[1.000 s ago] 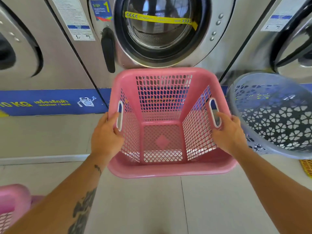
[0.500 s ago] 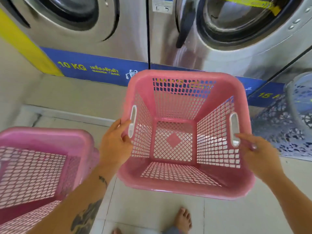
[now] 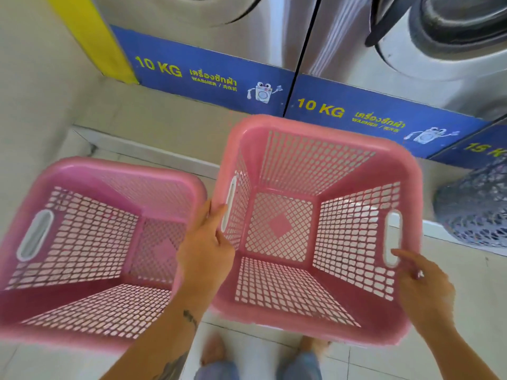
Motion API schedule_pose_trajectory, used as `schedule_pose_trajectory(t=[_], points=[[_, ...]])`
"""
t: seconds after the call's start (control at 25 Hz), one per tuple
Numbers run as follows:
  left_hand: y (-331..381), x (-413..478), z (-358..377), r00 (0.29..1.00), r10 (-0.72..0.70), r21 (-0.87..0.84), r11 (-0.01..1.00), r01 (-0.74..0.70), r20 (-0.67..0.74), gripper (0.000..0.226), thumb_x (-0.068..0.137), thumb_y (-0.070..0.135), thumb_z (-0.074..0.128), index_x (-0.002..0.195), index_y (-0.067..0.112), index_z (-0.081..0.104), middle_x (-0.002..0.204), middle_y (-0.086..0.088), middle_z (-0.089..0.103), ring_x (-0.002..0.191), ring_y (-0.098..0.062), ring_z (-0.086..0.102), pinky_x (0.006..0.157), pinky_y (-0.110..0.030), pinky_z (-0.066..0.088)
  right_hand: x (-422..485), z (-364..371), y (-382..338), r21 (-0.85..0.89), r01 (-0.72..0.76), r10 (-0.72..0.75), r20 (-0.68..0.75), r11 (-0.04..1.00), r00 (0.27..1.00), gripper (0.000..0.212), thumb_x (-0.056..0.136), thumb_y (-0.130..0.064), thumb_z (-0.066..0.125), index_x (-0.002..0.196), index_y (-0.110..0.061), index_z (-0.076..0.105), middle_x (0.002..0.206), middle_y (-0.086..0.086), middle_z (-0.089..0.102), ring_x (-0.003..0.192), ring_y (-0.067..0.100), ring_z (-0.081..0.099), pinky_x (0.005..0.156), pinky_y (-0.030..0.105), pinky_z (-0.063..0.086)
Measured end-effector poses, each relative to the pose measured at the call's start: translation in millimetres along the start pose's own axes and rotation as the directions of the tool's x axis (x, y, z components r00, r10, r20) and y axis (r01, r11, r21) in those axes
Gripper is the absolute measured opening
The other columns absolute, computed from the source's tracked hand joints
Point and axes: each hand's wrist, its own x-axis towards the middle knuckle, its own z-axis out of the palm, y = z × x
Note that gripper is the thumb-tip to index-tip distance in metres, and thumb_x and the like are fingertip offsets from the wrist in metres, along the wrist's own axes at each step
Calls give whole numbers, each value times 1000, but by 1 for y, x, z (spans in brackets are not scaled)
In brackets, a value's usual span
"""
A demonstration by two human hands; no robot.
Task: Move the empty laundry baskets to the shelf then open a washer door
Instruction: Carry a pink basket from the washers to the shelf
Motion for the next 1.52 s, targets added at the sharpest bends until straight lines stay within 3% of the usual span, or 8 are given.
schedule_pose_trajectory(t=[0.16, 0.36, 0.84, 0.96, 1.08, 1.16, 1.32, 1.52], points=[[-15, -16, 7, 997, 1, 56, 998, -5, 73, 56, 80, 2, 59, 129, 29, 59, 144, 30, 34, 96, 4, 53, 71, -28, 56, -16, 14, 10, 8, -60, 59, 56, 998, 997, 39, 88, -8, 45, 109, -30, 70, 104, 11, 70, 87, 35, 63, 81, 50, 54], [-39, -22, 23, 974, -24, 189, 982, -19, 225, 62, 76, -2, 59, 134, 21, 54, 144, 7, 42, 120, -19, 54, 89, -39, 54, -29, 52, 33, -7, -101, 101, 119, 995, 988, 45, 87, -1, 42, 116, -22, 69, 113, 16, 68, 95, 36, 61, 84, 45, 52], [-45, -36, 33, 903, -210, 272, 956, 110, 374, 63, 71, 5, 59, 132, 19, 50, 146, -9, 29, 127, -34, 39, 100, -48, 44, -40, 67, 54, -79, -50, 69, 262, 996, 963, 46, 82, -3, 45, 115, -27, 66, 118, 11, 64, 97, 30, 62, 79, 37, 54], [-34, -42, 23, 880, -257, 287, 947, 147, 399, 48, 71, 7, 60, 118, 15, 58, 136, -7, 35, 115, -28, 44, 91, -41, 50, -42, 54, 51, -109, -85, 120, 376, 990, 919, 51, 79, -2, 48, 122, -25, 63, 125, 12, 61, 96, 28, 60, 77, 35, 53], [-17, -44, 5, 845, -286, 288, 943, 165, 452, 49, 74, 5, 57, 122, 16, 60, 130, -6, 46, 89, -18, 58, 60, -25, 48, -51, 32, 47, -84, -162, 182, 420, 983, 889, 47, 85, -8, 52, 130, -22, 57, 132, 11, 58, 96, 27, 61, 69, 30, 52], [1, -45, -7, 868, -197, 267, 960, 78, 456, 45, 75, 3, 54, 117, 15, 63, 118, -6, 56, 73, -12, 60, 51, -20, 44, -57, 11, 41, -8, -172, 160, 412, 985, 897, 47, 87, -15, 55, 132, -24, 55, 136, 8, 54, 97, 22, 59, 65, 25, 46], [68, -46, -13, 912, 56, 126, 985, -117, 407, 42, 84, 7, 49, 121, 20, 64, 124, 1, 63, 103, -14, 62, 86, -22, 46, -50, -50, 40, 100, -103, 64, 333, 990, 941, 45, 90, -20, 54, 134, -31, 52, 142, 5, 48, 118, 22, 53, 90, 31, 39], [178, -57, 28, 894, 214, -56, 976, -209, 394, 37, 87, 5, 50, 116, 22, 65, 112, 8, 66, 101, -7, 61, 93, -25, 48, -8, -119, 80, 226, -54, 0, 231, 973, 973, 46, 93, -21, 54, 137, -31, 46, 142, 4, 48, 121, 22, 51, 92, 30, 38]])
